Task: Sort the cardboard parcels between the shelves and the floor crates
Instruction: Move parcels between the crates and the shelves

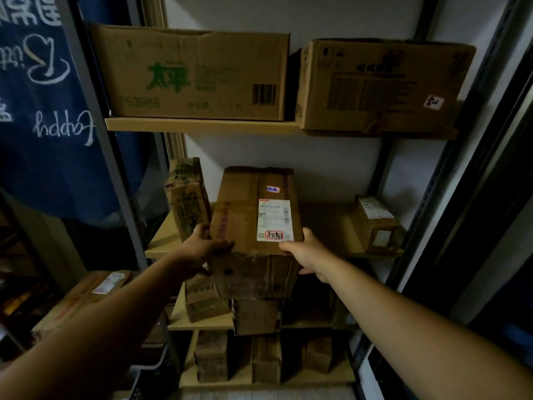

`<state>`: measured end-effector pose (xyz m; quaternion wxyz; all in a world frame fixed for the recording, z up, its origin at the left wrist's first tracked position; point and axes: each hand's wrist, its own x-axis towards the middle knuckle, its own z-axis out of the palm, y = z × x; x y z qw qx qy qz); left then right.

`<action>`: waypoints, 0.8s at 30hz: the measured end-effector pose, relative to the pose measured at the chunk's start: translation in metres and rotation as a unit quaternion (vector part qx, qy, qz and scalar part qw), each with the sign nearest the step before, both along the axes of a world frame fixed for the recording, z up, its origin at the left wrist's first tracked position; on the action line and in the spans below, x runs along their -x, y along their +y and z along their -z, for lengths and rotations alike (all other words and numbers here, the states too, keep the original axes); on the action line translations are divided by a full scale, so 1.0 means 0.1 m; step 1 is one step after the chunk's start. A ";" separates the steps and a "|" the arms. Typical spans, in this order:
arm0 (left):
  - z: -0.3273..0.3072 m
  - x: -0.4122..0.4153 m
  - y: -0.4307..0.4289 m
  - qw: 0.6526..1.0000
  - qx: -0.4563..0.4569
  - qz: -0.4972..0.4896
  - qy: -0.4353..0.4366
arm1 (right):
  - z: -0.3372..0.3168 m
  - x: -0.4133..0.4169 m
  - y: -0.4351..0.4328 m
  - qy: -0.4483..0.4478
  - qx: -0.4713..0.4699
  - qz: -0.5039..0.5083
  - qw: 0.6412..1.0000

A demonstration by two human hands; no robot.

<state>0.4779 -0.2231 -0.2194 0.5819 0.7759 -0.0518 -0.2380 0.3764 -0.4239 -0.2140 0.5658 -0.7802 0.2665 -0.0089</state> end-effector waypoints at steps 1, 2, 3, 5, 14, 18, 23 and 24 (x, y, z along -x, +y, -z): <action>0.05 0.02 0.03 1.000 -0.003 0.013 -0.005 | 0.05 0.03 0.01 0.001 -0.006 -0.003 1.000; 0.10 0.04 0.06 1.000 -0.004 0.028 -0.006 | 0.11 0.07 0.02 0.001 -0.011 -0.006 1.000; 0.15 0.09 0.08 0.999 -0.004 0.045 -0.008 | 0.18 0.10 0.03 -0.001 -0.011 -0.008 1.000; 0.25 0.16 0.10 0.997 -0.008 0.074 -0.012 | 0.32 0.17 0.04 -0.001 -0.007 -0.010 1.000; 0.65 0.32 0.20 0.994 0.076 0.072 -0.026 | 0.60 0.40 0.15 0.004 0.001 -0.017 1.000; 0.71 0.41 0.20 0.991 0.102 0.077 -0.026 | 0.61 0.50 0.17 -0.005 0.008 -0.018 1.000; 0.68 0.54 0.22 0.991 0.107 0.072 -0.036 | 0.54 0.64 0.19 -0.033 0.008 -0.030 0.999; 0.67 0.56 0.22 0.991 0.110 0.067 -0.036 | 0.54 0.65 0.18 -0.037 0.005 -0.032 0.999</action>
